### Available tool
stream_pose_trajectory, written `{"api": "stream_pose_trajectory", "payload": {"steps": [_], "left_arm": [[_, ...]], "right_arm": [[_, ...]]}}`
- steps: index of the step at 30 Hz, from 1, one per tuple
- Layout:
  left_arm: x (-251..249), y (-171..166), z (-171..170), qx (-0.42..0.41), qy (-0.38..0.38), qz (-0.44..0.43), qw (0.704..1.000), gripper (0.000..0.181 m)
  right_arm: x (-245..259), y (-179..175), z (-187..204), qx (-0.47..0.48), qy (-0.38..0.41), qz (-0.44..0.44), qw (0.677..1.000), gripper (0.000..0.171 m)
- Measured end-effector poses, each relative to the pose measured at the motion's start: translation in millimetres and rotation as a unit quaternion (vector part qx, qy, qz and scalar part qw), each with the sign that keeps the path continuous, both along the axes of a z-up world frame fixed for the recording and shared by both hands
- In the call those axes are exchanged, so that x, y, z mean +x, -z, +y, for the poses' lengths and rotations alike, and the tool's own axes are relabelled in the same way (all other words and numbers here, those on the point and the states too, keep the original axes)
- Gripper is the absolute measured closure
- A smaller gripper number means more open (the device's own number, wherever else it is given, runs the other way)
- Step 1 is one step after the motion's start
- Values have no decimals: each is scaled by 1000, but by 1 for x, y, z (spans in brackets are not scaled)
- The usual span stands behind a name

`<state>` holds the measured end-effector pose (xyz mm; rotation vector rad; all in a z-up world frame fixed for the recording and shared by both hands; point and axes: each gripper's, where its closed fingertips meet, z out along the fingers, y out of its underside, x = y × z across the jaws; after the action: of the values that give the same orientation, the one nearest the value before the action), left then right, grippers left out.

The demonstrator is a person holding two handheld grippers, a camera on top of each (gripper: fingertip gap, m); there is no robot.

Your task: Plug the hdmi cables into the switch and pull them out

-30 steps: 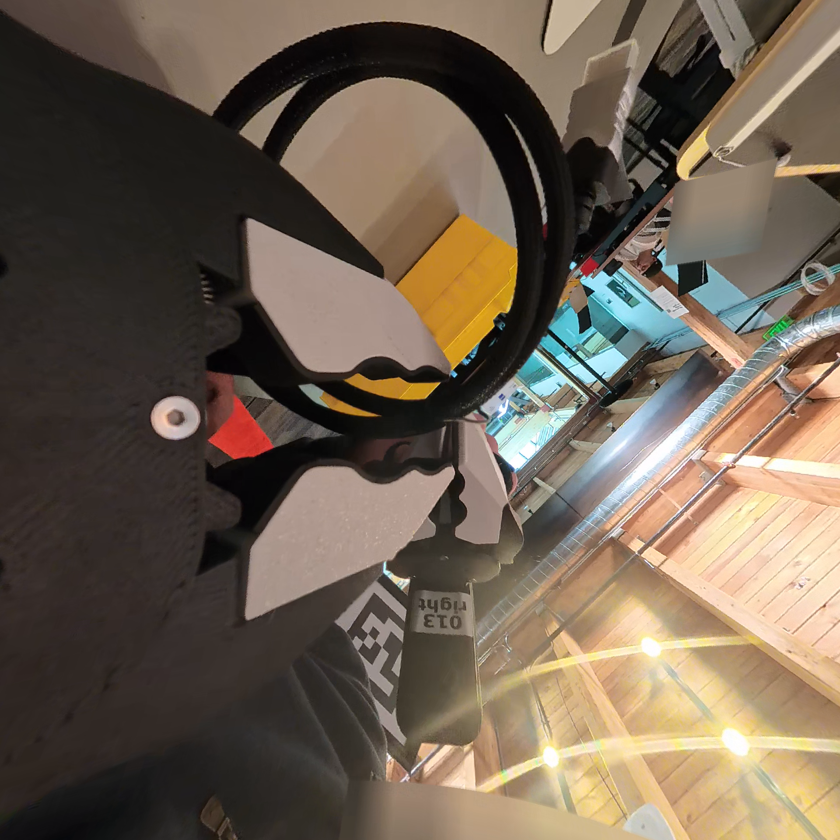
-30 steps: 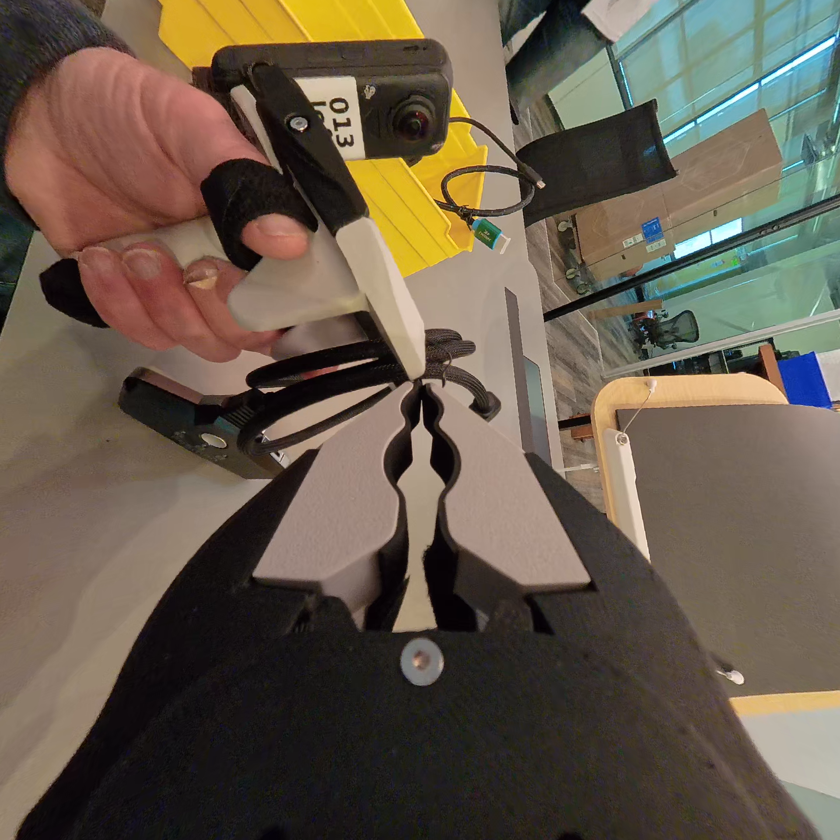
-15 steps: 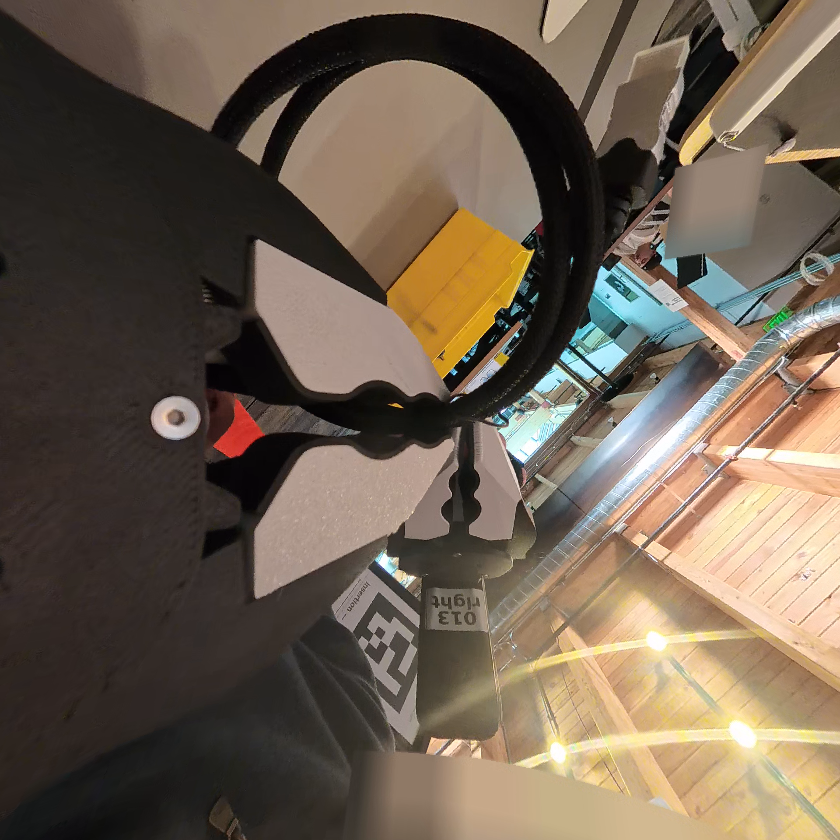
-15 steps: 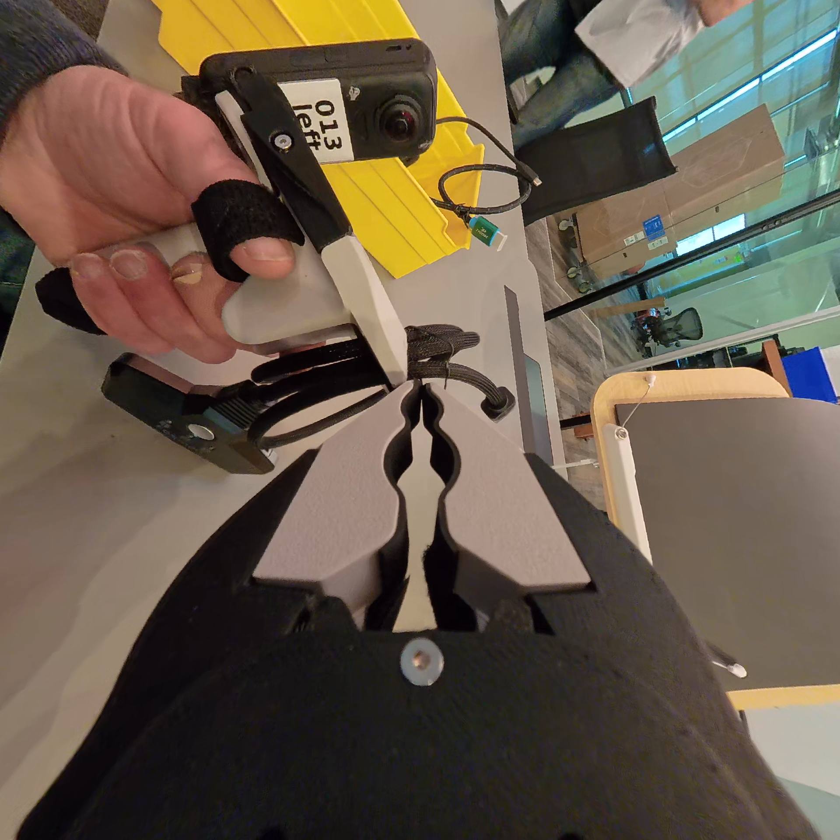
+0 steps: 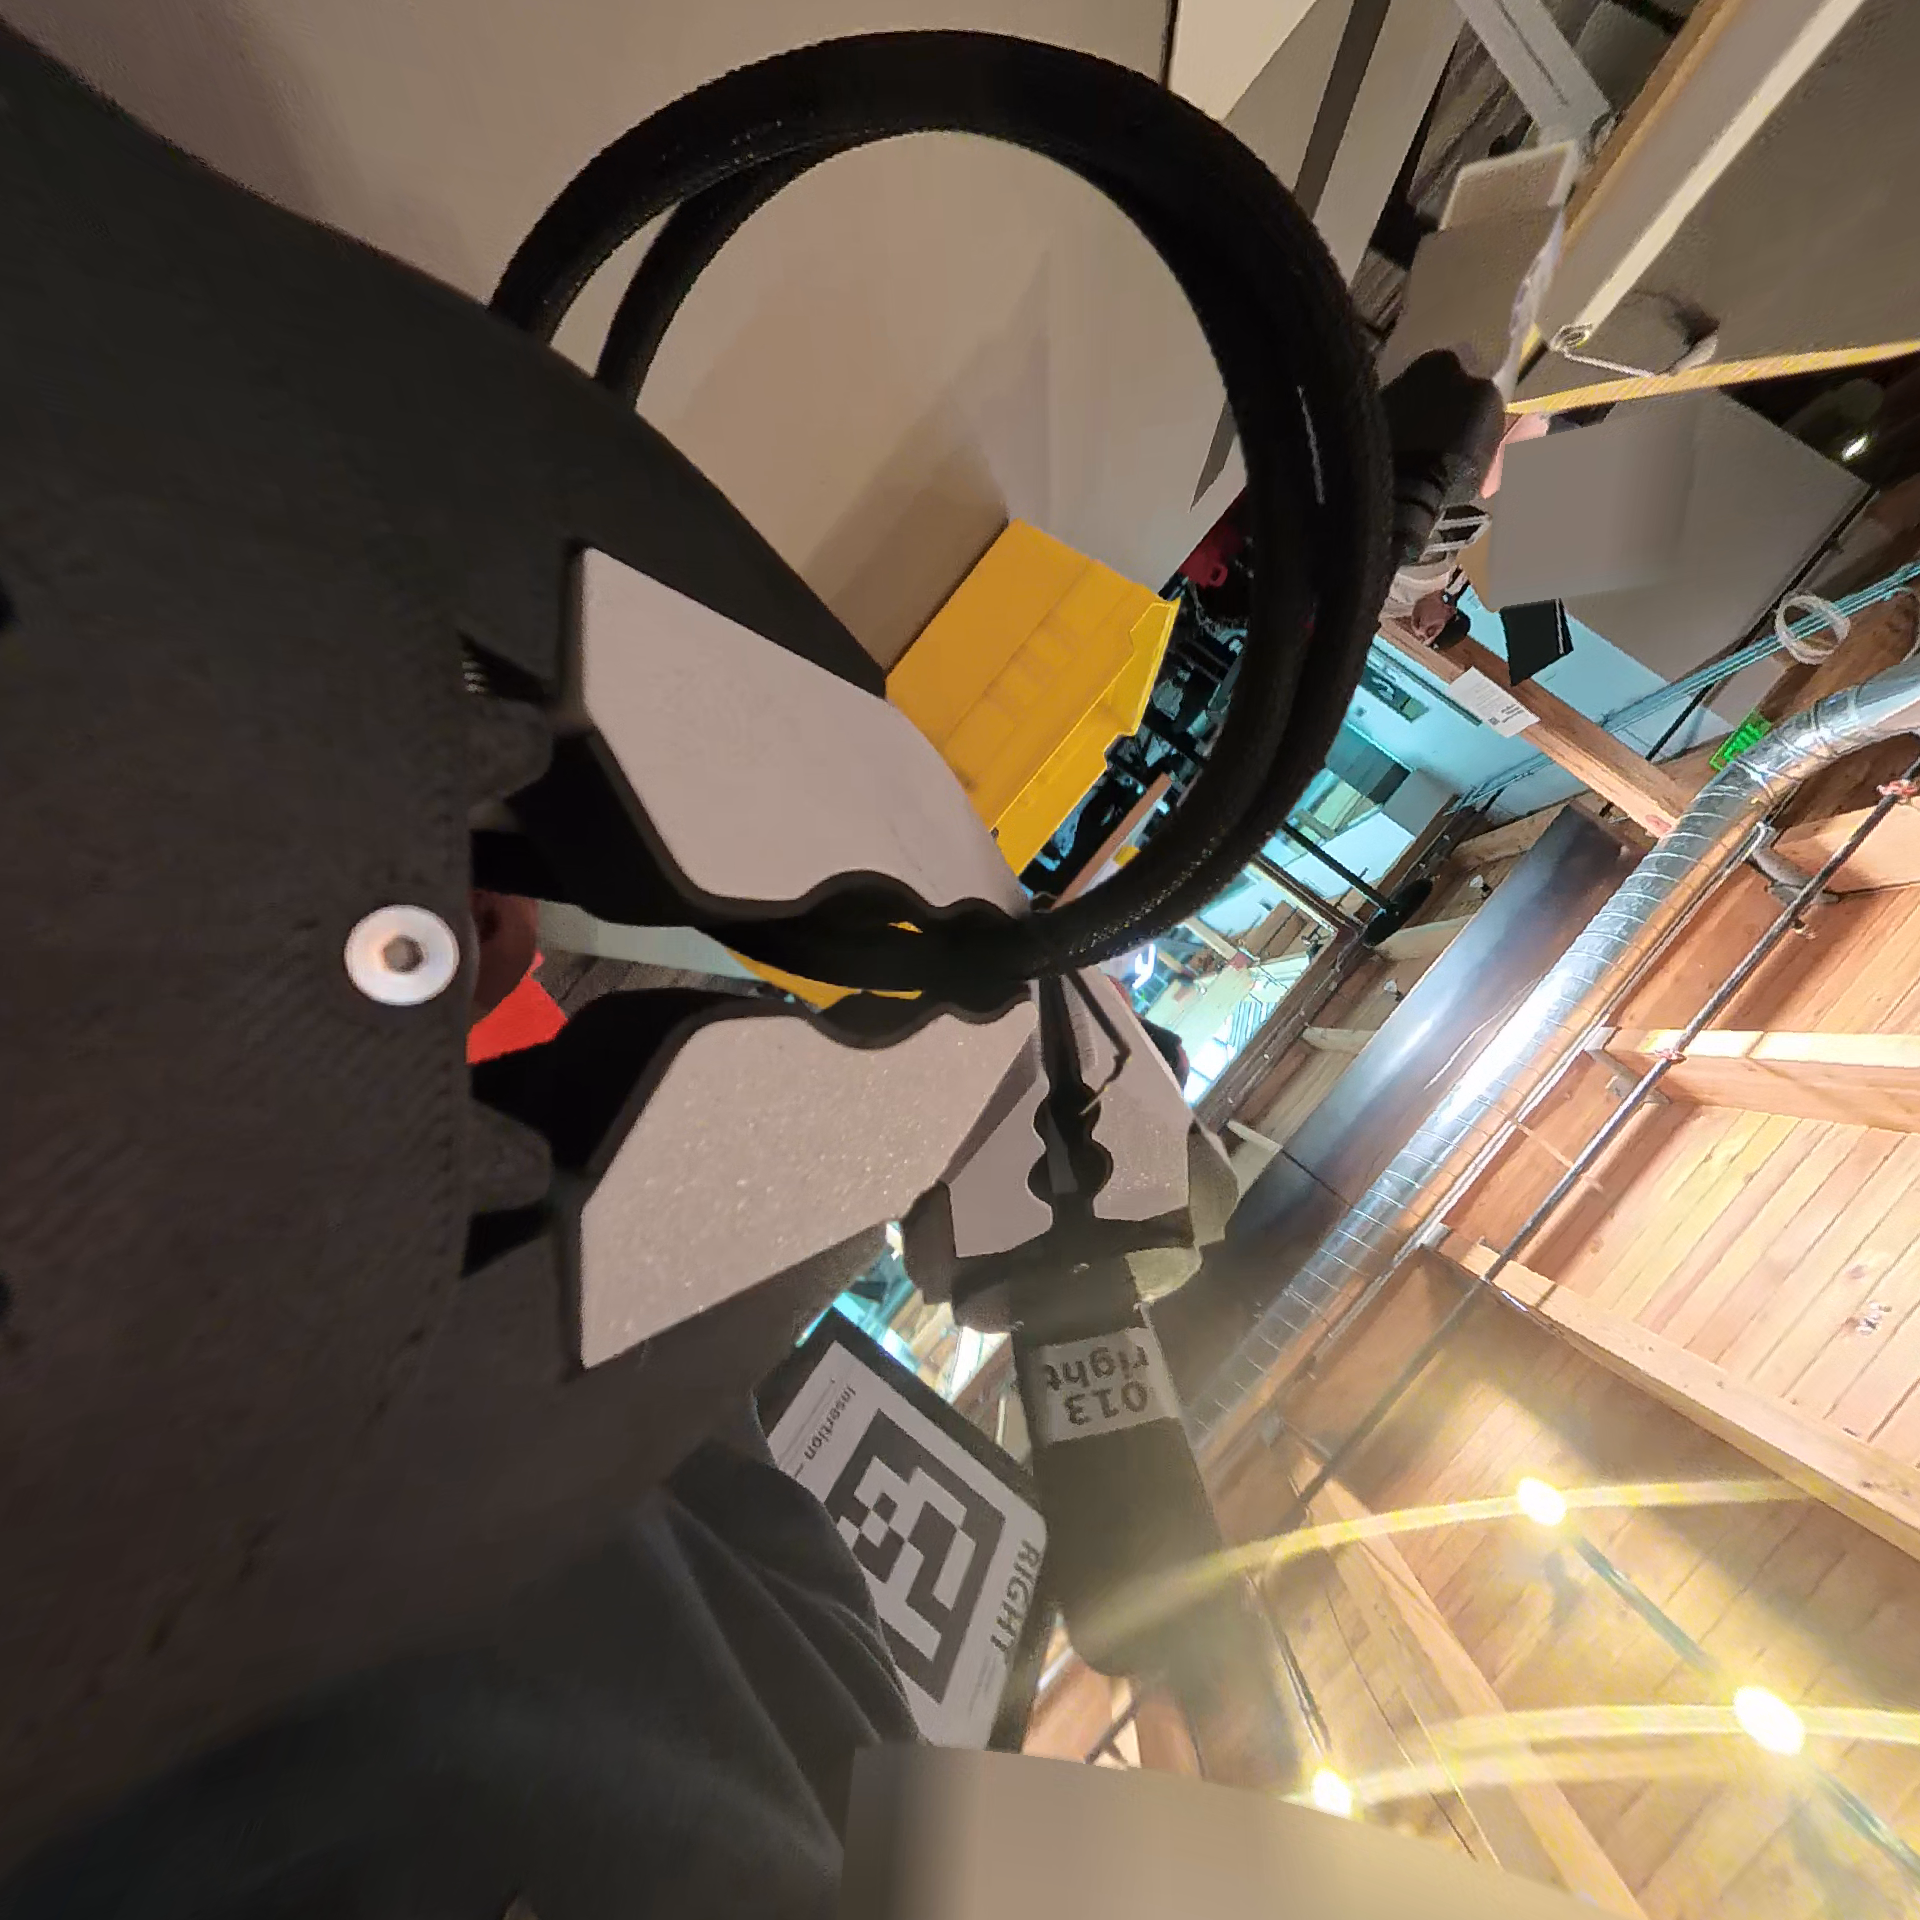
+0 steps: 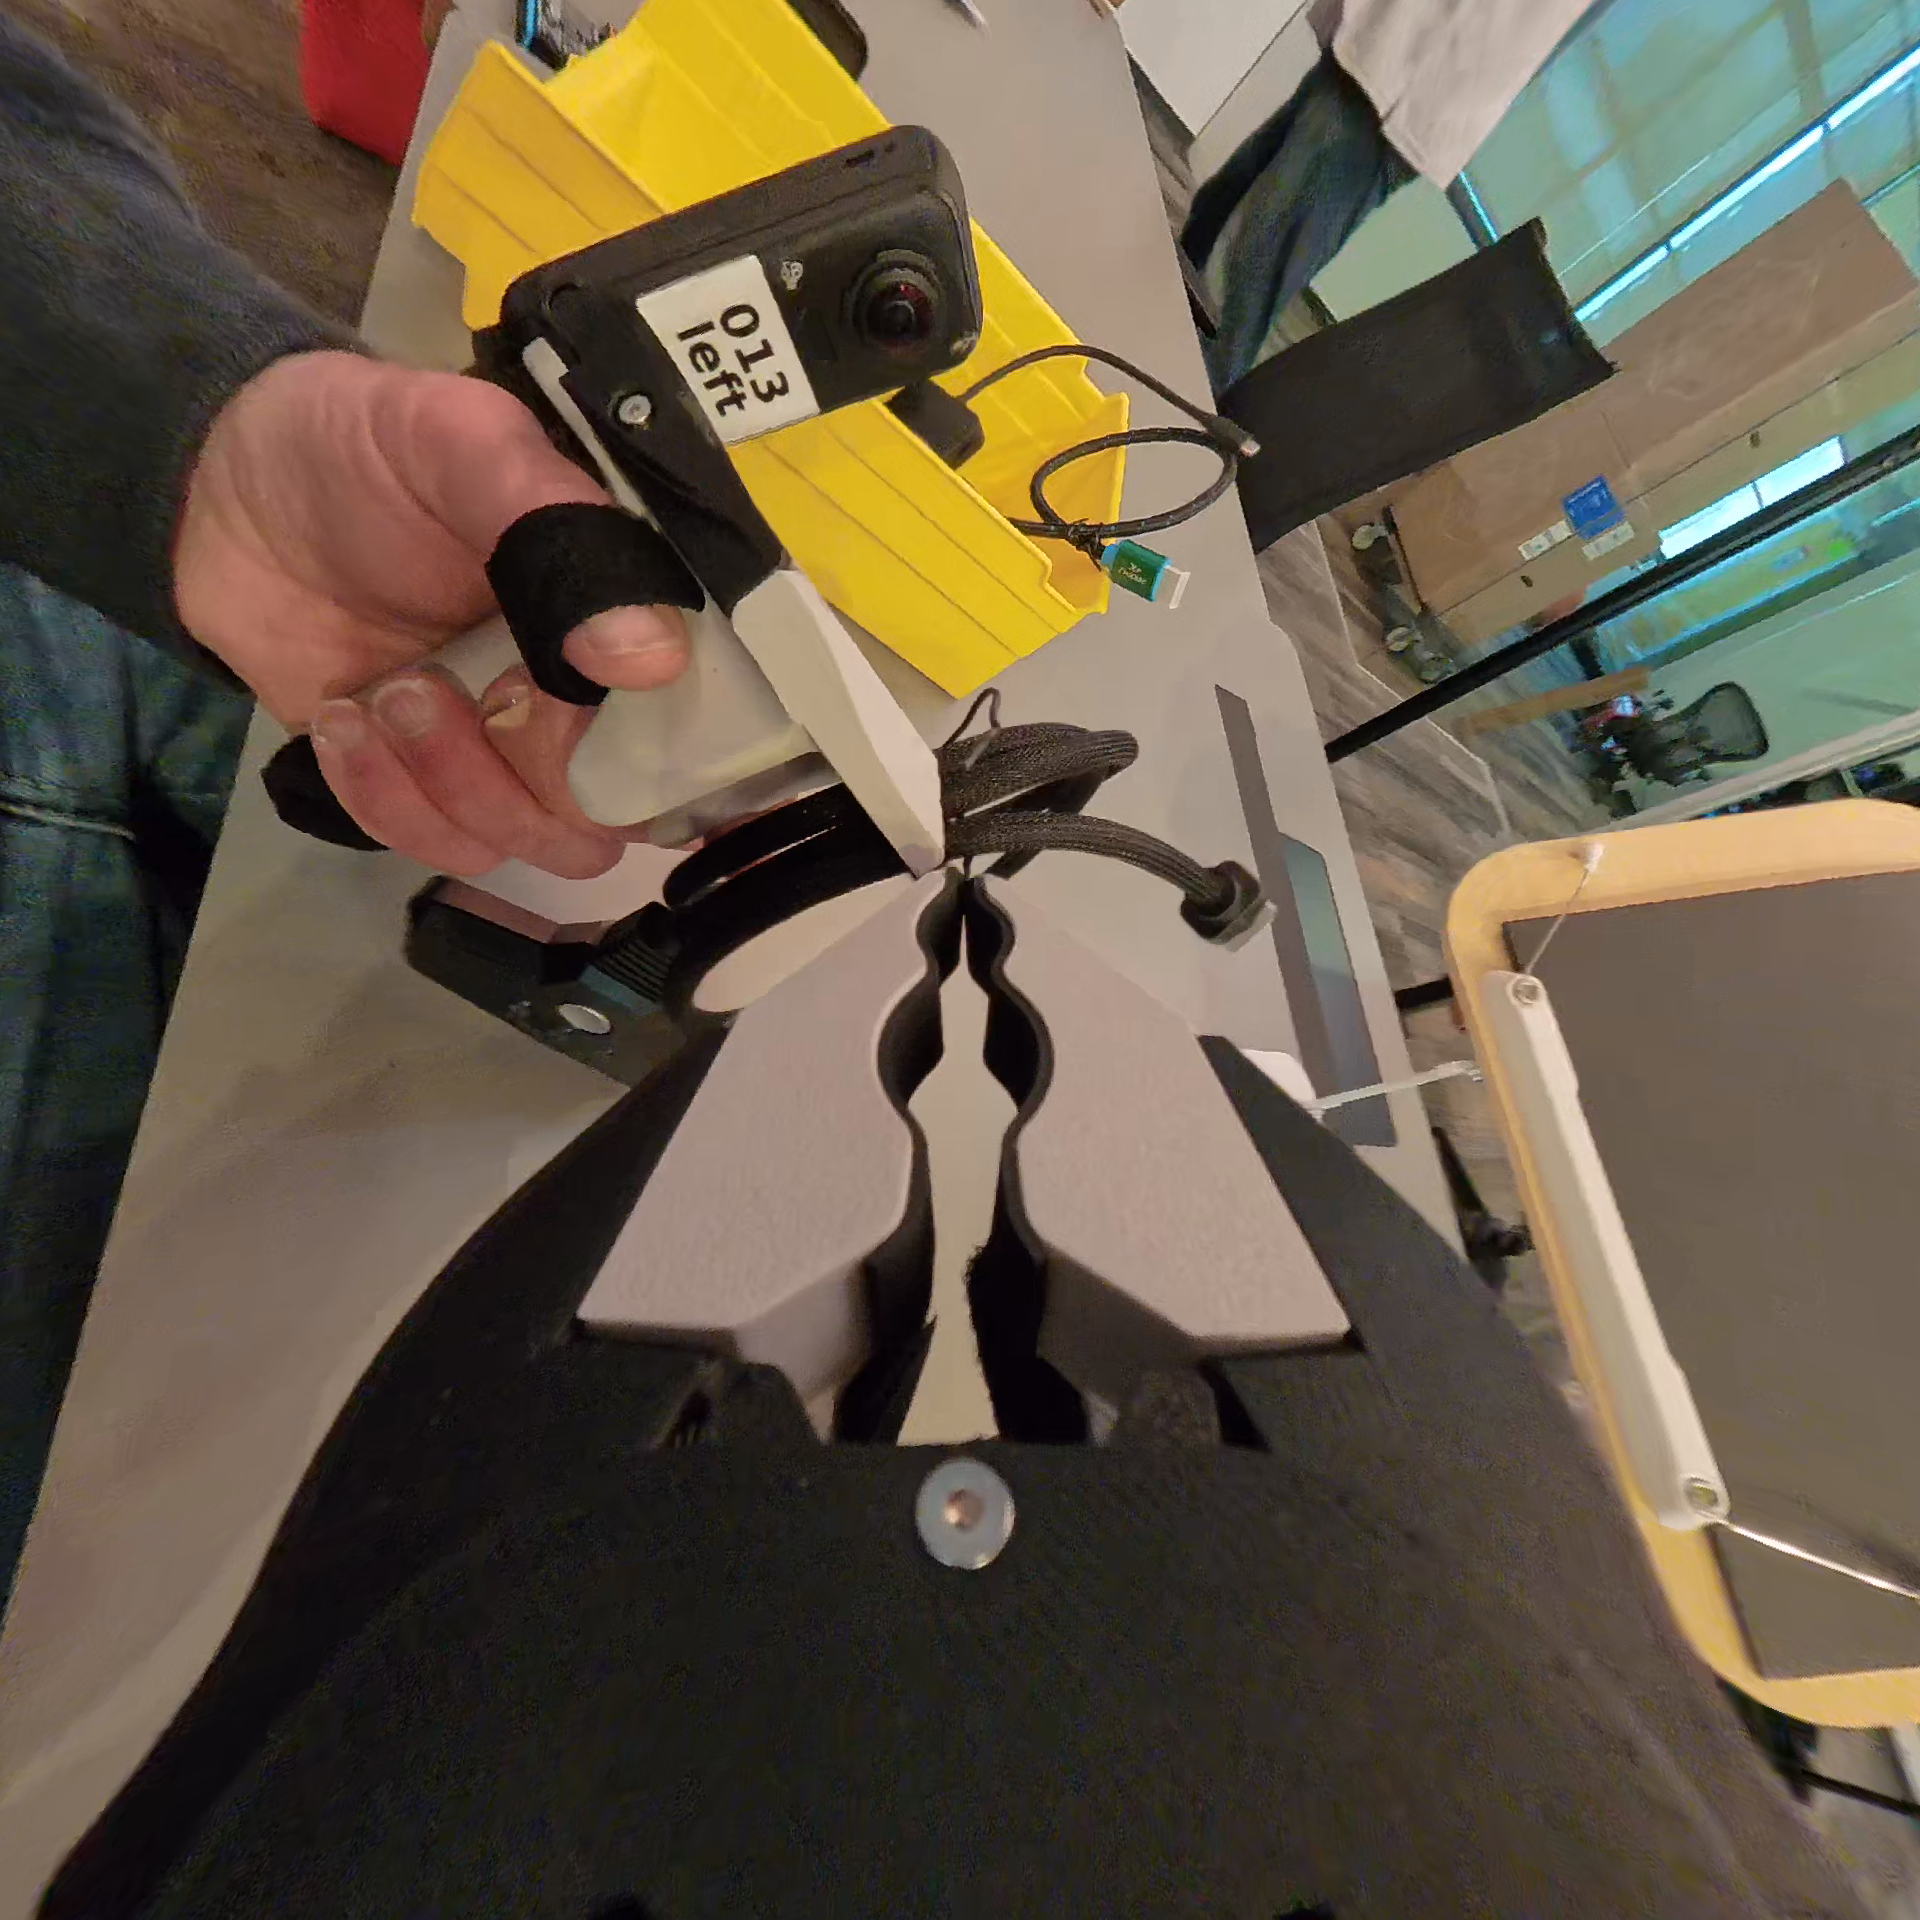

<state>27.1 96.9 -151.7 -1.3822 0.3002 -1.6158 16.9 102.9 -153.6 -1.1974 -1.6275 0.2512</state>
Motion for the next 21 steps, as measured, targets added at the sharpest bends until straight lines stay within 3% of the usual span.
{"api": "stream_pose_trajectory", "payload": {"steps": [1,21], "left_arm": [[0,0,0,7,-6,10,1000,174],[2,5,12,93,-116,178,973,168]], "right_arm": [[0,0,0,-11,1,5,1000,171],[-1,-4,6,-122,58,4,991,171]]}}
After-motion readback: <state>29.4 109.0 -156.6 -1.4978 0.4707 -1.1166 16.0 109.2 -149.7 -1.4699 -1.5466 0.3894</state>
